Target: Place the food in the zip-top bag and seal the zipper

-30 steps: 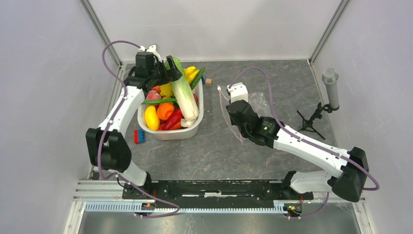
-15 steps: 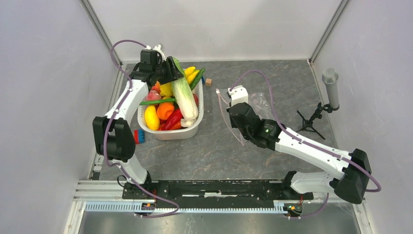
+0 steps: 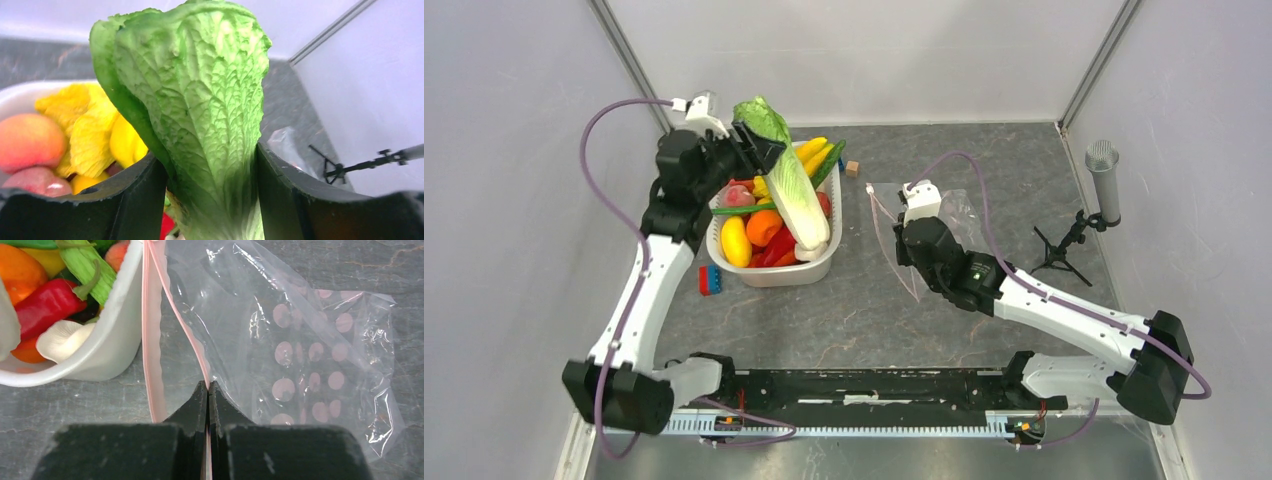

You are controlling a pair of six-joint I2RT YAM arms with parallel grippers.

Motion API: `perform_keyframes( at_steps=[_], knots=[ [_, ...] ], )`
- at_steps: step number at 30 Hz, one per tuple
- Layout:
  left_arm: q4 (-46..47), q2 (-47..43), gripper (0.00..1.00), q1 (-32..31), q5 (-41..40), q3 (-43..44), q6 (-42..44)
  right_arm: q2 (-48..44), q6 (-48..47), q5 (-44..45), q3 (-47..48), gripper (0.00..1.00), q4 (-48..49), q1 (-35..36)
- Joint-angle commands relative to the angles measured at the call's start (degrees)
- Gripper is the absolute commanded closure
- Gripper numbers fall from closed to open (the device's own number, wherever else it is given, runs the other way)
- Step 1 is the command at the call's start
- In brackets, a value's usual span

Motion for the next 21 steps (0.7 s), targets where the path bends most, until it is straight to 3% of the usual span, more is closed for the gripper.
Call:
perform_keyframes(
  at_steps=[1,5,9,21],
  knots=[
    [17.6,-7.5,0.7,0.0,6.5,-6.3,-6.4,-1.4,3.2,-1.6,-0.3,1.0,4.7,-0.1],
    [31.3,-13.1,0.7,-0.1,9.6,-13.3,-13.0,-1.4,5.2,-2.7,0.3,1.0,5.7,-0.1],
    [39.1,-15.5,0.75,-2.6,9.2,-16.6,-17.5,-0.7,7.8,-4.8,1.4,1.0,7.3,-0.3],
    [56.7,-20.7,0.8,-17.5,-9.3,-28.4,-15.8,0.4,13.6,-8.4,2.3,1.0,11.8,-0.4]
  ],
)
